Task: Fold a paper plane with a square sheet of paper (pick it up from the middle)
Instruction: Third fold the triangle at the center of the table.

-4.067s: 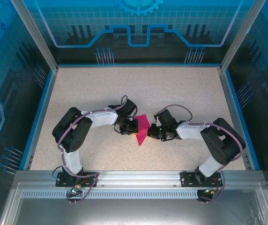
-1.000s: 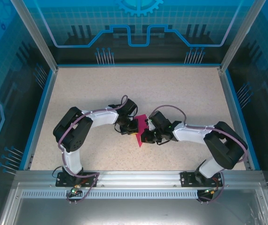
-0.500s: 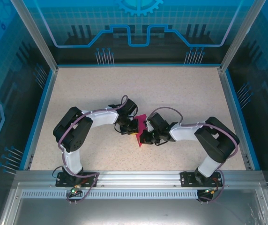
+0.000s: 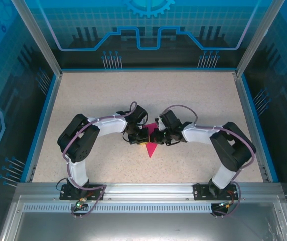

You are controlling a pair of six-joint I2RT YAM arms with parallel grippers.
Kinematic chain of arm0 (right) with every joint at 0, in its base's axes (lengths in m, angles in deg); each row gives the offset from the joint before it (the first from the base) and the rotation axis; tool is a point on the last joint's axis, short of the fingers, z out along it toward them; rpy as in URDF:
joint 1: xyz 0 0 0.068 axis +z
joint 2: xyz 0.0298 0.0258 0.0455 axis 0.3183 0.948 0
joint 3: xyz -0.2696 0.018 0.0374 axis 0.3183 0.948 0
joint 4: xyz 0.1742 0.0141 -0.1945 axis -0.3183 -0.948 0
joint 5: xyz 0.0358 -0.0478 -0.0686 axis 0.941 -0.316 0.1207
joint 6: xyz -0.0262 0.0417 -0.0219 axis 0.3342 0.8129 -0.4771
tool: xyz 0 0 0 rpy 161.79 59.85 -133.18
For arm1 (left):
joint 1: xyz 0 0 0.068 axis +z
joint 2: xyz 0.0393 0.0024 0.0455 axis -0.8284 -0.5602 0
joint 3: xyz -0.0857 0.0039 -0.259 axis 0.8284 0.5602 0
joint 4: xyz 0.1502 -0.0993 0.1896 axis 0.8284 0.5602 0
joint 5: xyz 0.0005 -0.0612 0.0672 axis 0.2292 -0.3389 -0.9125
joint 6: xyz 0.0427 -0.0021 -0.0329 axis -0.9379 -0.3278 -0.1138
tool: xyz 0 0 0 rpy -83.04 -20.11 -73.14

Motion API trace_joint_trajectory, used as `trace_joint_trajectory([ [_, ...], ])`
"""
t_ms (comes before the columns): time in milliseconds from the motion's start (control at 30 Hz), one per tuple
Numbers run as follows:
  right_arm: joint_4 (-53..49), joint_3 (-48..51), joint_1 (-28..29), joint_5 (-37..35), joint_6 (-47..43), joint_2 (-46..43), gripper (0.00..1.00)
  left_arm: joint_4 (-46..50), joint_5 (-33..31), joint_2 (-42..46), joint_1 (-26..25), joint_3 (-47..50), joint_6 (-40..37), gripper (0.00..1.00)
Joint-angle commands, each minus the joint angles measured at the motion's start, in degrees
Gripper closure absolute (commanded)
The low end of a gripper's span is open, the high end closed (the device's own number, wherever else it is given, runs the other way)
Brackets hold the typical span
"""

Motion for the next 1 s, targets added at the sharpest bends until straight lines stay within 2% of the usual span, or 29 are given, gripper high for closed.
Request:
trace_joint_trajectory([
  [0, -1.6, -0.2, -0.3, 1.8, -0.5, 3.2, 1.00, 7.1, -10.1, -5.3, 0.2, 2.8, -0.6, 1.00],
  [167, -3.1, 3.0, -0.9, 0.7, -0.3, 2.2, 1.00, 7.7, -10.8, -5.4, 0.2, 2.8, -0.6, 1.00],
  [400, -6.6, 9.9, -4.8, -1.4, -2.2, -5.3, 1.00, 7.7, -11.2, -5.7, 0.2, 2.5, -1.0, 1.00],
  [567, -7.0, 6.3, -3.5, -1.0, -2.5, -8.6, 1.00, 6.8, -10.8, -5.4, 0.2, 1.4, -3.0, 1.00],
  [800, -3.0, 1.2, 2.5, 1.4, 0.5, -2.5, 1.00, 6.4, -9.9, -4.7, 0.2, 0.5, -4.3, 1.00],
  [967, -1.2, 1.8, 3.9, 1.6, 2.4, 1.1, 1.00, 6.3, -9.9, -4.8, 0.2, 0.8, -4.1, 1.00],
])
